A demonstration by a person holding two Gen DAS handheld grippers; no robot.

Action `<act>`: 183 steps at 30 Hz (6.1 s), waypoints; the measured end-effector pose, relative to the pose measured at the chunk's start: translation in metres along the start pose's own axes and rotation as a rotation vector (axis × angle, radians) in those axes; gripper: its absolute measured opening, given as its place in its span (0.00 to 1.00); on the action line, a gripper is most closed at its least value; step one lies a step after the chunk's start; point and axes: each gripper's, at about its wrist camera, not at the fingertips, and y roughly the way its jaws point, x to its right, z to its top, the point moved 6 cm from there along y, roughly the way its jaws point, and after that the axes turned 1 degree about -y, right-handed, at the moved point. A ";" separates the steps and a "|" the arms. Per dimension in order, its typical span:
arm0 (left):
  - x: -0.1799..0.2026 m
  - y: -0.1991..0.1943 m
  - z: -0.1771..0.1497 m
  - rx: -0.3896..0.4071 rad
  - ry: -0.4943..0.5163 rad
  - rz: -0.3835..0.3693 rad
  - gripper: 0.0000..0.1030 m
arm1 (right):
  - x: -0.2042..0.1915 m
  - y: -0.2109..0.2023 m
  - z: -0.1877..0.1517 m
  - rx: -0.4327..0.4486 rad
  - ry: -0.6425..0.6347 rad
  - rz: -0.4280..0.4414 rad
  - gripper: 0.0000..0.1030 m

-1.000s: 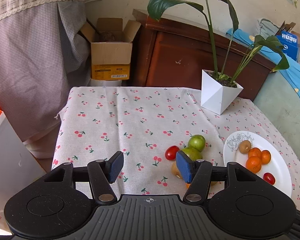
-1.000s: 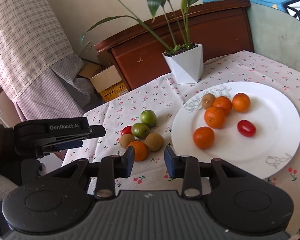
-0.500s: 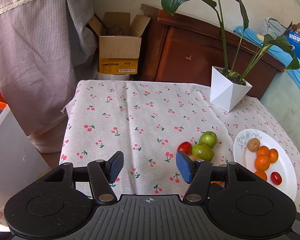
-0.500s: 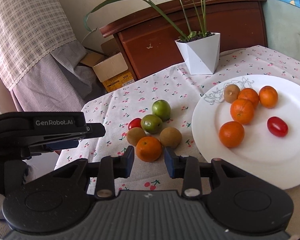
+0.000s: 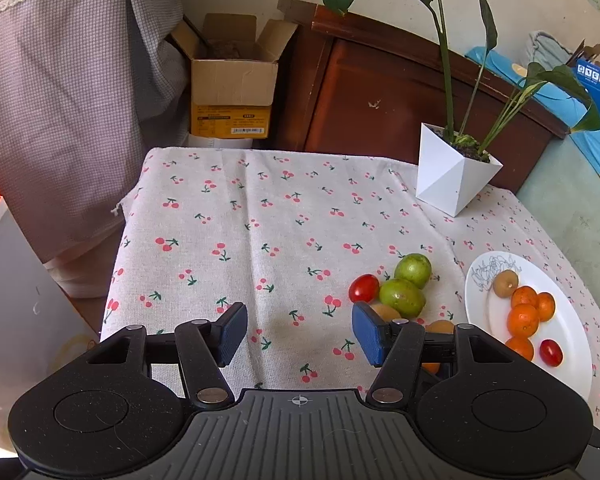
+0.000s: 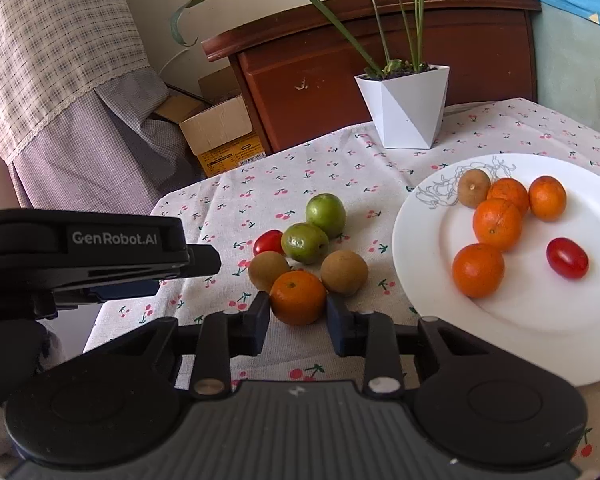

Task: Organize fruits
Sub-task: 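Grasp a brown kiwi with the left tool while the right tool grasps an orange, then carry the kiwi and orange onto the white plate and open both tools, then move both open tools back toward the tomato and kiwi, then grasp a red cherry tomato with the left tool while the right tool grasps a kiwi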

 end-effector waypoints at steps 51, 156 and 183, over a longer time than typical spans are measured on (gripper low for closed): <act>0.048 0.005 -0.016 0.050 0.117 -0.099 0.24 | 0.022 -0.042 -0.005 0.014 0.053 -0.040 0.29; 0.006 0.011 -0.001 0.067 0.009 -0.047 0.46 | 0.016 -0.017 0.021 -0.005 -0.114 0.005 0.36; 0.021 0.049 0.010 0.050 0.305 -0.267 0.44 | 0.014 0.011 0.018 -0.019 -0.136 -0.027 0.35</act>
